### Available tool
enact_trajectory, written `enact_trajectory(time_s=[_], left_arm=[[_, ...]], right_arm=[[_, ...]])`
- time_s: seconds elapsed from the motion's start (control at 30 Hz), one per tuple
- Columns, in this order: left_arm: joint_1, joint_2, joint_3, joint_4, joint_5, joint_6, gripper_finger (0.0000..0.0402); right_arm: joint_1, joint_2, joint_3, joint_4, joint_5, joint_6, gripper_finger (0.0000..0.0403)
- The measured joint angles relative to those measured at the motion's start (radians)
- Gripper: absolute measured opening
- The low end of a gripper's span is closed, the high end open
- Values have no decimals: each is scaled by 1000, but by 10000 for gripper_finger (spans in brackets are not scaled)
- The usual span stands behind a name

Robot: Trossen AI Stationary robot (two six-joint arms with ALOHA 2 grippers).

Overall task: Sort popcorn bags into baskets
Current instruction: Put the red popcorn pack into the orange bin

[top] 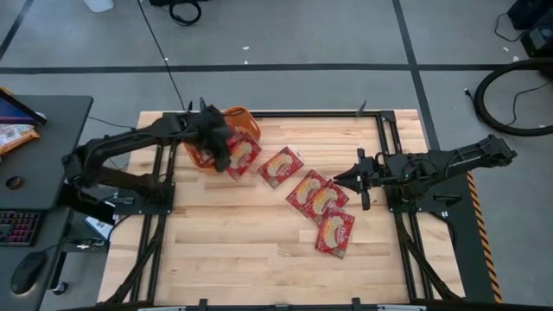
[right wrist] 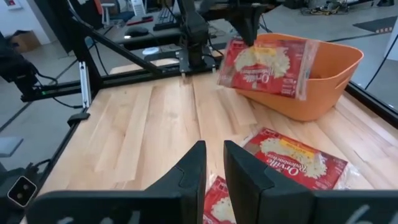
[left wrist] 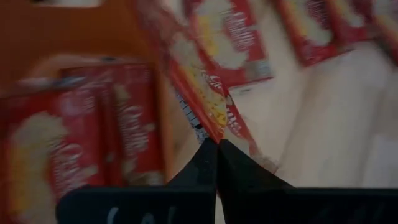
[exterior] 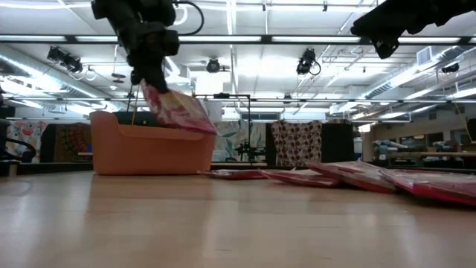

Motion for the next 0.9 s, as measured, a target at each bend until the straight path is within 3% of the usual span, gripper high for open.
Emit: enact_trajectory(time_s=[0.43,0.63,0.9], left_arm=[[235,-34,0,-81,-20,207,3],[267,-77,0,-85,59,249,4],[291,-68,0,-97,-90,352,6]], right_arm=[[0,9,0,1,0,0,61],[0,9,0,1,0,0,61],[0,9,0,1,0,0,61]])
